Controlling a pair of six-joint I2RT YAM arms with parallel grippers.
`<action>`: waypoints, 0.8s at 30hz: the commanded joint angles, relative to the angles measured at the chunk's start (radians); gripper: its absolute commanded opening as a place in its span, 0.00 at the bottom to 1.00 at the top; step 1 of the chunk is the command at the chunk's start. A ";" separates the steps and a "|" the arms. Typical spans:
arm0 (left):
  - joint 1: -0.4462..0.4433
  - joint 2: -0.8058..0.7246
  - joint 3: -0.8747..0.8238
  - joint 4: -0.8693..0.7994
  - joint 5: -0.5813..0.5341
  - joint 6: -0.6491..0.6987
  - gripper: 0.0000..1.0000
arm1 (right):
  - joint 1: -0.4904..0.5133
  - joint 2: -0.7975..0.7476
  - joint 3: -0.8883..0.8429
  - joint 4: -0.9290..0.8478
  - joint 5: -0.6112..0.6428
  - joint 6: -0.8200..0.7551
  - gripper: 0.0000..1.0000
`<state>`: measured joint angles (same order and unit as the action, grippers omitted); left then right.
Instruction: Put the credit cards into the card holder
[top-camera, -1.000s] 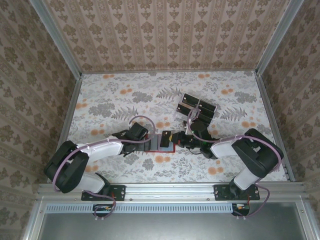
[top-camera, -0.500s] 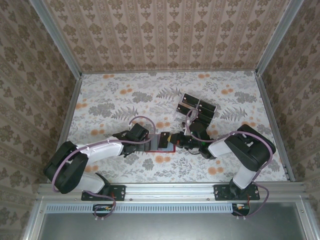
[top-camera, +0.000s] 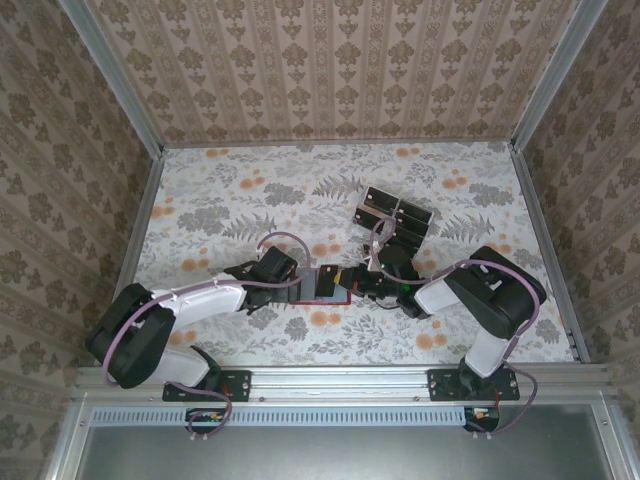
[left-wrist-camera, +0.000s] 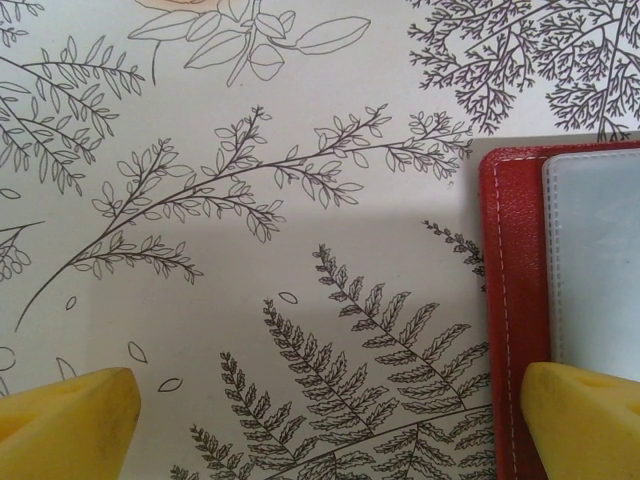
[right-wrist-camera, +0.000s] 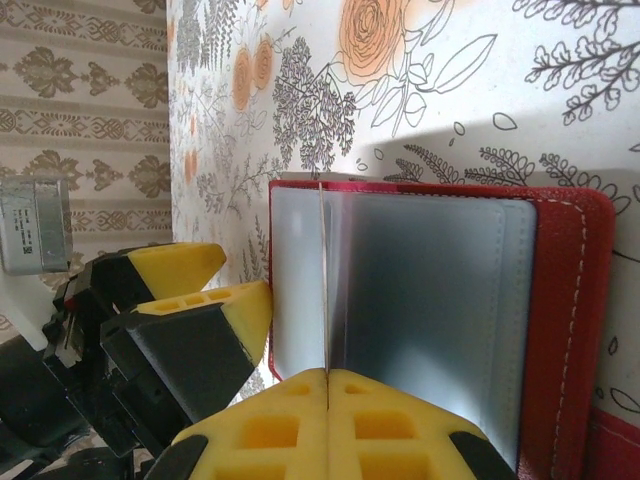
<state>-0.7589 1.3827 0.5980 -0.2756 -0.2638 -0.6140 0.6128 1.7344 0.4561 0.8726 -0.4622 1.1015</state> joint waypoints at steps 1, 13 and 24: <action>-0.007 -0.008 -0.012 -0.024 -0.022 -0.019 1.00 | -0.002 0.025 -0.002 0.049 -0.029 0.015 0.00; -0.006 -0.006 -0.012 -0.019 -0.022 -0.021 1.00 | 0.000 0.051 -0.003 0.060 -0.061 0.022 0.00; -0.008 -0.001 -0.010 -0.018 -0.022 -0.022 1.00 | -0.001 0.091 0.019 0.059 -0.088 0.025 0.00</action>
<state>-0.7589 1.3827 0.5972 -0.2771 -0.2665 -0.6178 0.6128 1.8042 0.4576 0.9112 -0.5175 1.1263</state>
